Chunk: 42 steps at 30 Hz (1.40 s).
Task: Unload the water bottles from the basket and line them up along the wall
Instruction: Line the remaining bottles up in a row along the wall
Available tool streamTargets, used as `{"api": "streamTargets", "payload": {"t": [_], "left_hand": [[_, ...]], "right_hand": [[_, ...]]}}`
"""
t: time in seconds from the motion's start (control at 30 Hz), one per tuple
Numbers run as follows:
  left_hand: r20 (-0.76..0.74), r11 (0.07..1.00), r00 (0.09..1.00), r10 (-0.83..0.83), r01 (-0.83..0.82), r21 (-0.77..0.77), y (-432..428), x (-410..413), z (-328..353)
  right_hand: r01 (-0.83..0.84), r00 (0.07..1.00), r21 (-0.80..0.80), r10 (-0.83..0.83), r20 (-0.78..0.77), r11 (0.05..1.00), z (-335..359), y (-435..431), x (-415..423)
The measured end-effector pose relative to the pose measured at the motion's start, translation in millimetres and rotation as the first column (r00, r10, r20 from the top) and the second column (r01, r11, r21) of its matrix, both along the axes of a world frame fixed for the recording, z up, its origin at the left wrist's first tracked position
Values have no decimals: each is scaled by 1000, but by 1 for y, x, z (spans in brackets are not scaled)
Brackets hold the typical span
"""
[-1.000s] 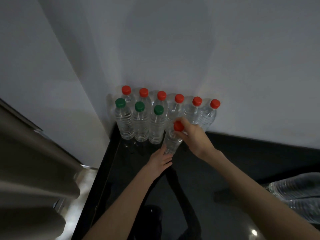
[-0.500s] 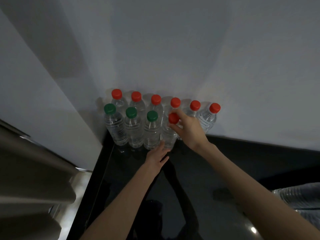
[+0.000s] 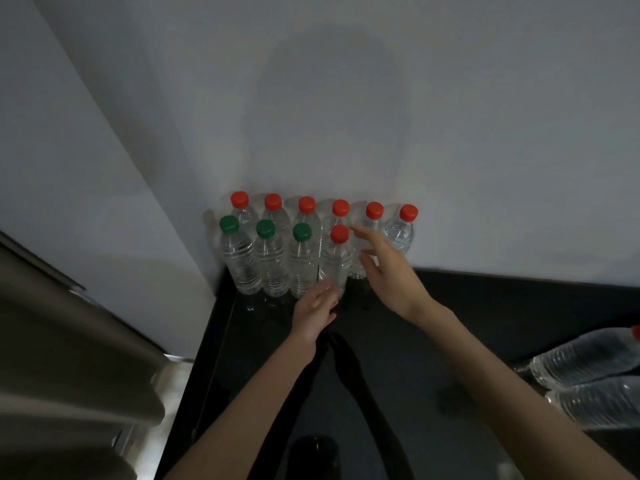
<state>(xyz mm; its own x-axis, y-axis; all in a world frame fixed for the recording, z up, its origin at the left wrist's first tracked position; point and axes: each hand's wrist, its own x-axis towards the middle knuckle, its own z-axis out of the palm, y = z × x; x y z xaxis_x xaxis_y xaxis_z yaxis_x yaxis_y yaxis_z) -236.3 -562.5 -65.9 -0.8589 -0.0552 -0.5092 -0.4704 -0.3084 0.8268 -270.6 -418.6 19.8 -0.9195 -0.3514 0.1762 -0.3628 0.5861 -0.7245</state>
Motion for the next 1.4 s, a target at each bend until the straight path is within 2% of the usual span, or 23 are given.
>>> {"api": "streamTargets", "payload": {"t": [0.13, 0.3, 0.5, 0.67, 0.87, 1.1, 1.23, 1.4], "left_hand": [[-201, 959, 960, -196, 146, -241, 6, 33, 27], [-319, 892, 886, -338, 193, -408, 36, 59, 56], [-414, 850, 791, -450, 237, -470, 107, 84, 71], [-425, 834, 759, -492, 271, -482, 189, 98, 73], [-366, 812, 766, -529, 330, -482, 299, 98, 60], [-278, 699, 736, -618, 351, -623, 376, 51, 47], [-230, 619, 675, -701, 414, -668, 393, 38, 34], [-153, 588, 681, -716, 470, -658, 405, 29, 19]], "right_hand": [[47, 994, -15, -48, -93, 999, 26, 32, 54], [153, 983, -54, -158, -99, 987, 41, 87, 111], [288, 943, -68, -295, -155, 955, 35, 167, 169], [428, 868, -56, -428, -253, 902, 30, 245, 208], [513, 835, 114, -464, -296, 851, 2, 328, 222], [513, 858, -57, -511, 49, 856, -32, 361, 186], [481, 875, -139, -462, 147, 866, -44, 372, 175], [462, 885, -178, -439, 154, 869, -47, 385, 176]]}}
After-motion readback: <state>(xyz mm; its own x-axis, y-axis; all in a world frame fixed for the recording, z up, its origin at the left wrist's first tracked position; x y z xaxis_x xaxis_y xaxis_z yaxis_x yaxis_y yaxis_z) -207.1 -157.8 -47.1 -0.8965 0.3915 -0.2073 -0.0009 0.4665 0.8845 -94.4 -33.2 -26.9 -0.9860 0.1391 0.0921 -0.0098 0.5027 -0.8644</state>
